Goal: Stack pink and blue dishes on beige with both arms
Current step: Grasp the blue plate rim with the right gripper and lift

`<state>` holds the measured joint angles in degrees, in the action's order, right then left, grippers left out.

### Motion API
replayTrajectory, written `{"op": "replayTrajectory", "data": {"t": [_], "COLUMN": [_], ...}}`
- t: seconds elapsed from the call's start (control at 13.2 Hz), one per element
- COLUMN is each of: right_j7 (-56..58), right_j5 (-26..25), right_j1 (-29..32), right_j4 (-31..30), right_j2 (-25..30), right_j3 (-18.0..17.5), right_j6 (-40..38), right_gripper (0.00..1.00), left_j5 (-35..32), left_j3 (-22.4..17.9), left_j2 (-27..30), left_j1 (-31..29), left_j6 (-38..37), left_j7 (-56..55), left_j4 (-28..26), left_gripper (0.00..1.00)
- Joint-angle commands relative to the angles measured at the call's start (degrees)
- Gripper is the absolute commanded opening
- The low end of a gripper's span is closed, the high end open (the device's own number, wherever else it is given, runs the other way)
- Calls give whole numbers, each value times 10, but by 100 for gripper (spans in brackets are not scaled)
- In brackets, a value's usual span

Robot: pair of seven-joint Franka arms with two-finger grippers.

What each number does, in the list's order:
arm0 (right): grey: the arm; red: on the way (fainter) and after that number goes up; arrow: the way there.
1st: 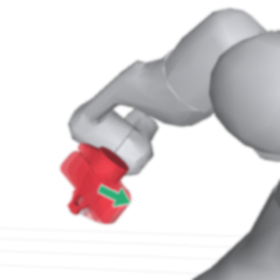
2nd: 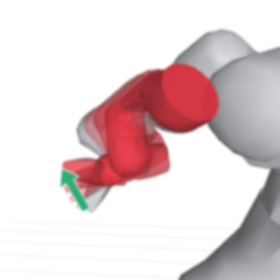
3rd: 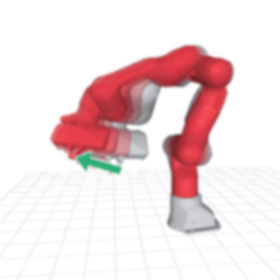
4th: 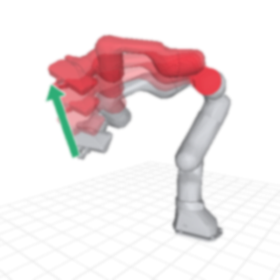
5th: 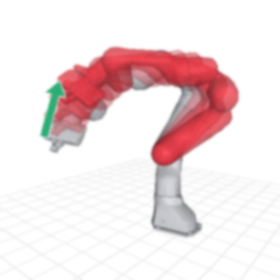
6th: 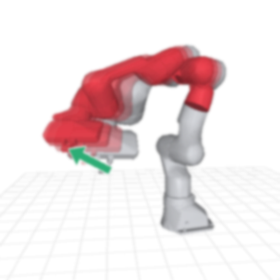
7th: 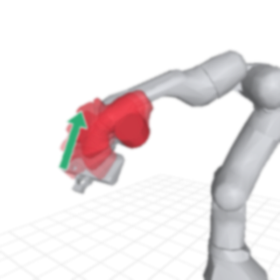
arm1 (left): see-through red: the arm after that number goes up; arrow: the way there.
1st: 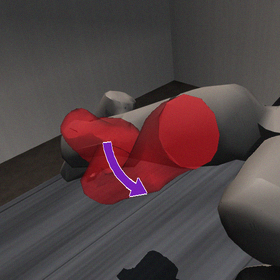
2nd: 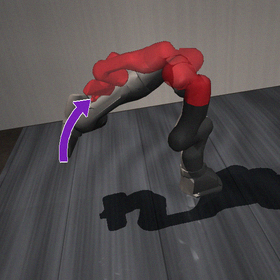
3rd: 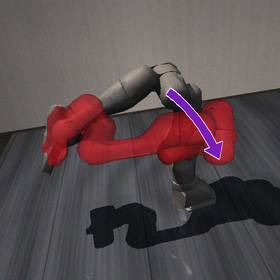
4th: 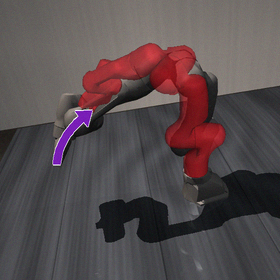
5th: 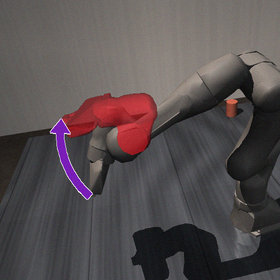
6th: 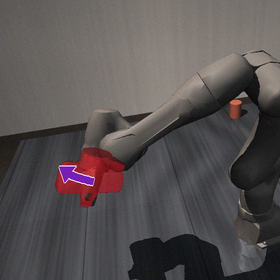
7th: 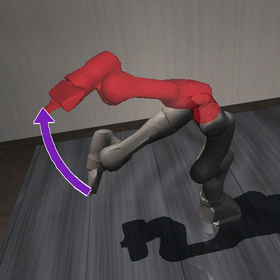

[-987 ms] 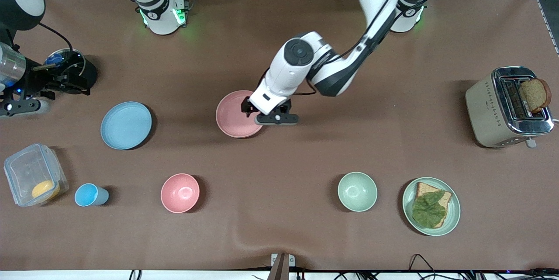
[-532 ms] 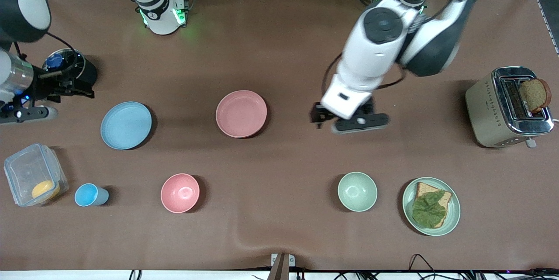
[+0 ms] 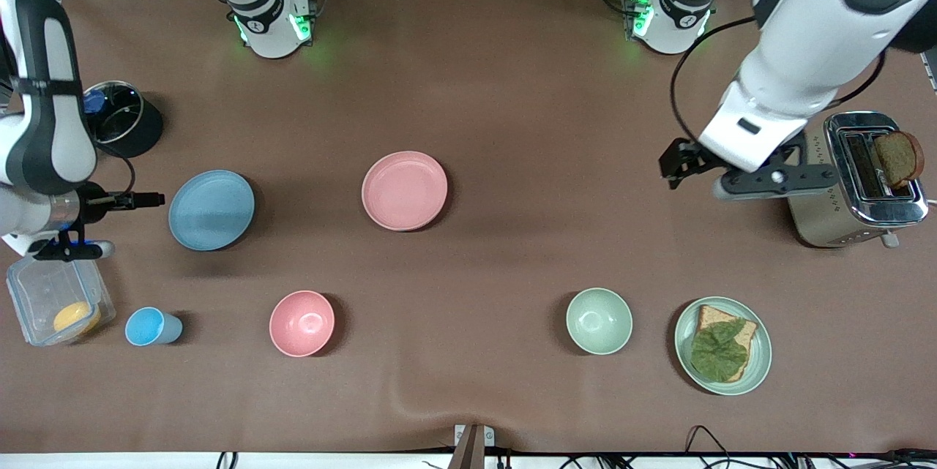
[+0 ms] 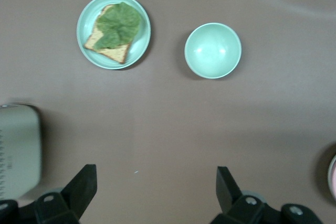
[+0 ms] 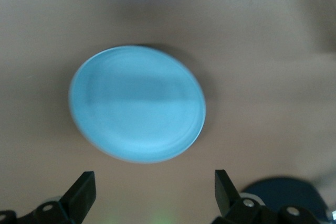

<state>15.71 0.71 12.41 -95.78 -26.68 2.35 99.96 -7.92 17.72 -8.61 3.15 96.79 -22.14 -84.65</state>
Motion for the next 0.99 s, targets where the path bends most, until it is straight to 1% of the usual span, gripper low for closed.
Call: {"op": "replayTrajectory", "data": {"t": [0.0,0.08,0.15,0.23,0.3,0.38,0.46,0.53,0.61,0.68,0.84,0.91], "right_j7": [46,62,77,88,98,98,98,93,93,93,95,96], "right_j5": [24,26,43,69,76,76,76,76,76,76,76,76], "right_j1": [38,51,62,67,70,71,71,70,70,70,70,71], "right_j4": [17,17,17,17,17,17,17,17,18,17,18,18], "right_j2": [-72,-98,-120,-134,-141,-144,-146,-146,-146,-146,-145,-145], "right_j3": [-10,-11,-11,-11,-11,-10,-11,-10,-10,-10,-11,-11], "right_j6": [45,61,69,76,77,77,76,72,72,72,71,70], "right_gripper": [100,100,100,100,100,92,82,65,57,53,43,34], "left_j5": [-2,3,13,25,26,26,27,30,30,30,31,31], "left_j3": [6,-2,-12,-22,-29,-35,-43,-44,-45,-45,-44,-44], "left_j2": [37,50,54,60,62,63,64,65,66,69,75,76], "left_j1": [-37,-41,-41,-41,-41,-40,-39,-39,-40,-40,-41,-41], "left_j6": [-9,-11,-28,-39,-42,-48,-56,-58,-59,-62,-66,-67], "left_j7": [78,108,121,123,126,136,142,142,143,143,143,143], "left_j4": [-16,-17,-16,-17,-18,-17,-17,-17,-17,-17,-17,-17], "left_gripper": [100,100,100,100,100,100,100,100,100,100,100,100]}}
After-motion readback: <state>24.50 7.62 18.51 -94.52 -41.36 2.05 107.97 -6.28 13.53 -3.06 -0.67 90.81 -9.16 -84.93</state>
